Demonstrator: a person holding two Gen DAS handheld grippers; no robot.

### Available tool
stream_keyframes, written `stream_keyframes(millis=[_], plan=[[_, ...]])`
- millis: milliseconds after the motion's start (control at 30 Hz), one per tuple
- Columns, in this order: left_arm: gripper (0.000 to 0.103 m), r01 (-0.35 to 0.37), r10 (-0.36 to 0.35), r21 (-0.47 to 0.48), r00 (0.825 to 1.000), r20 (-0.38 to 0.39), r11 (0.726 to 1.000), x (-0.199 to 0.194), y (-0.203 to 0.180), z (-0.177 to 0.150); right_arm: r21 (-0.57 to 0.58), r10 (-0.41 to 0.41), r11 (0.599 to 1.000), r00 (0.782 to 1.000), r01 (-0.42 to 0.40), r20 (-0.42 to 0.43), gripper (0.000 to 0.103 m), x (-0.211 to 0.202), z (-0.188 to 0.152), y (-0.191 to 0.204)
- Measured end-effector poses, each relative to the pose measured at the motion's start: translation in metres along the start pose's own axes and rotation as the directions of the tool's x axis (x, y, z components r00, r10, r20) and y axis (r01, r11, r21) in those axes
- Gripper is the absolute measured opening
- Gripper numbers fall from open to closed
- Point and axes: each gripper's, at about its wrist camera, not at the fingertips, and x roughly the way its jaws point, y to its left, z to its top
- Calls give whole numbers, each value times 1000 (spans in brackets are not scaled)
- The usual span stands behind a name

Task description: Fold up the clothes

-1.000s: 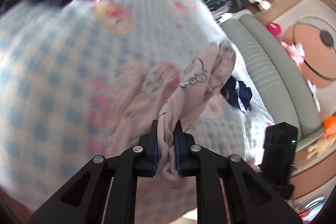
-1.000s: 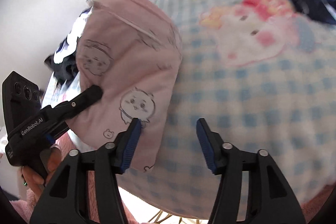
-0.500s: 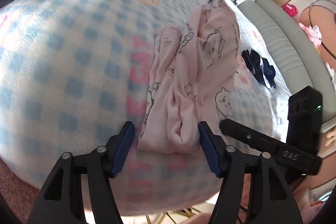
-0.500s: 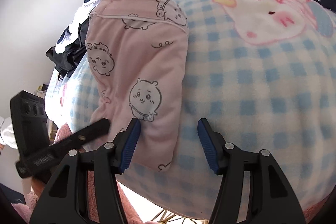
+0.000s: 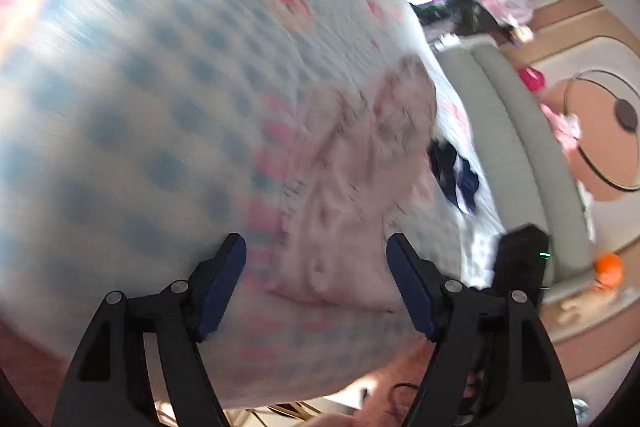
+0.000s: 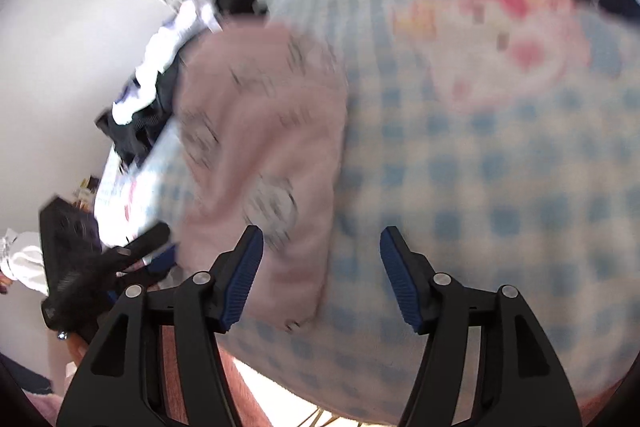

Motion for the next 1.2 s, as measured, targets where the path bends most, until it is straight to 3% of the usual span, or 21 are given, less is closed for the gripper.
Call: stream_keyframes(millis=[67, 100, 133, 200, 333, 433, 500, 600, 667, 800, 900, 967, 1067, 1100, 1200], plan=[[52, -51, 51, 67, 999, -8, 996, 8, -10, -1, -15, 9, 1000, 1000, -9, 1, 62, 5, -6, 2], [27, -105, 106, 116, 994, -7, 988, 12, -18, -1, -38, 3, 999, 1000, -3, 9, 48, 3, -6, 7], [25, -139, 141, 153, 990, 0, 978, 13, -25, -2, -61, -3, 998, 1000, 4, 17, 40, 0, -6, 12], [20, -142, 141, 185, 990, 18, 972, 9, -35, -2, -101, -15, 995, 999, 19, 38, 22, -7, -6, 20], [20, -126, 116, 214, 991, 59, 969, -15, -48, -6, -101, 2, 995, 996, 6, 85, 19, -40, -15, 32], [20, -193, 195, 228, 981, 12, 954, -15, -49, -16, -118, 1, 993, 996, 9, 88, 20, -63, -25, 34], [23, -242, 249, 232, 968, 0, 942, -16, -47, -20, -138, -56, 988, 993, 71, 105, 31, -71, -28, 33], [47, -330, 317, 190, 944, 97, 925, -23, -41, -17, -162, -115, 978, 985, 135, 126, 36, -77, -23, 25], [51, -315, 278, 164, 936, 215, 935, -35, -49, -6, -171, -127, 974, 984, 148, 128, 36, -79, -15, 17], [51, -262, 179, 283, 940, 289, 923, -30, -81, 26, -210, -119, 966, 982, 149, 150, 36, -71, 20, 25], [51, -281, 192, 356, 945, 265, 891, -1, -96, 46, -206, -71, 973, 987, 101, 145, 36, -61, 46, 34], [51, -299, 230, 345, 946, 227, 890, 15, -92, 51, -210, -68, 973, 989, 94, 129, 36, -45, 56, 37], [56, -286, 252, 286, 956, 152, 914, 34, -70, 57, -209, -151, 963, 982, 171, 110, 40, -7, 61, 29], [56, -272, 240, 265, 959, 148, 925, 33, -65, 56, -198, -182, 961, 980, 196, 85, 50, 10, 61, 22], [56, -229, 203, 200, 969, 140, 953, 27, -53, 55, -110, -140, 984, 990, 142, 32, 54, 21, 63, 5]])
